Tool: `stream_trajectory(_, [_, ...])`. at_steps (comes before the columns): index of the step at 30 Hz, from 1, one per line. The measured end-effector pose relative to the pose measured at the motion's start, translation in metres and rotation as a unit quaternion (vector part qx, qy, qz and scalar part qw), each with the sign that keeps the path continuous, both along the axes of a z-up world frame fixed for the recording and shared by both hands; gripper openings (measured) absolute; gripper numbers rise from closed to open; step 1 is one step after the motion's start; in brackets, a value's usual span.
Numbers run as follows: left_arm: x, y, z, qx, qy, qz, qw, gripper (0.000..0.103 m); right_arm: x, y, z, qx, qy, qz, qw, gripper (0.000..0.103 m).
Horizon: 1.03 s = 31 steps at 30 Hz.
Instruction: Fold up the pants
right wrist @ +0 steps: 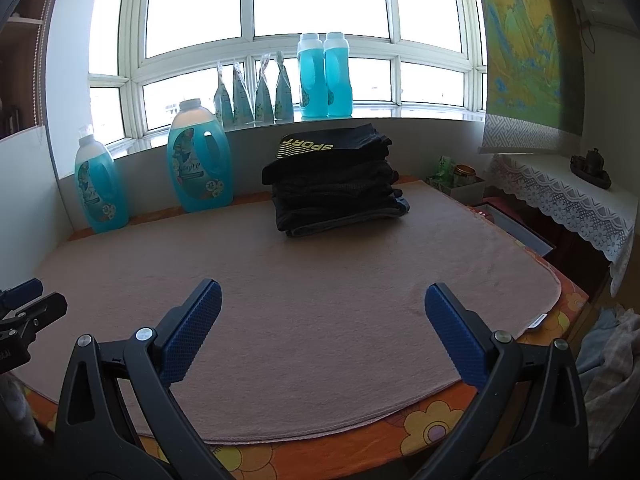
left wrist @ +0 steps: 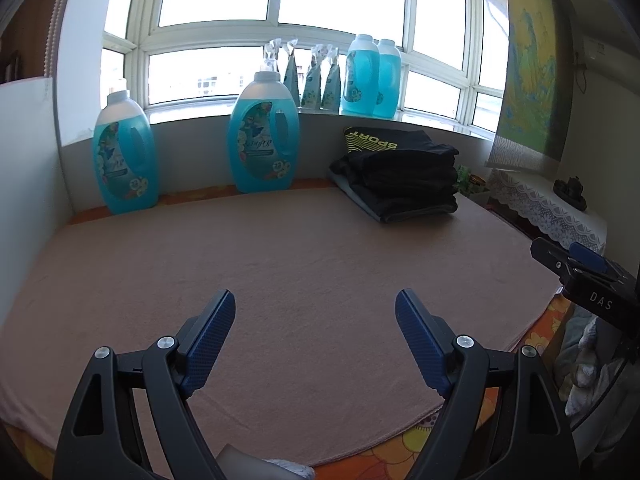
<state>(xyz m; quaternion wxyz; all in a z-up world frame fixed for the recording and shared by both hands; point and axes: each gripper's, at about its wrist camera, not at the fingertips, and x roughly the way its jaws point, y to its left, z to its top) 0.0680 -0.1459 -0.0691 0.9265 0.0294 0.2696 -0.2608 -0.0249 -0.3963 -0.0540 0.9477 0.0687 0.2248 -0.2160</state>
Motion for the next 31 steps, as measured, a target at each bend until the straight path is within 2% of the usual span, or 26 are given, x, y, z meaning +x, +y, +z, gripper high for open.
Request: stream_trajectory(31, [-0.001,0.003,-0.001,0.004,-0.012,0.010,0.9999,0.083,0.006,0.009,-0.008,0.005,0.005,0.007,1.000,0.103])
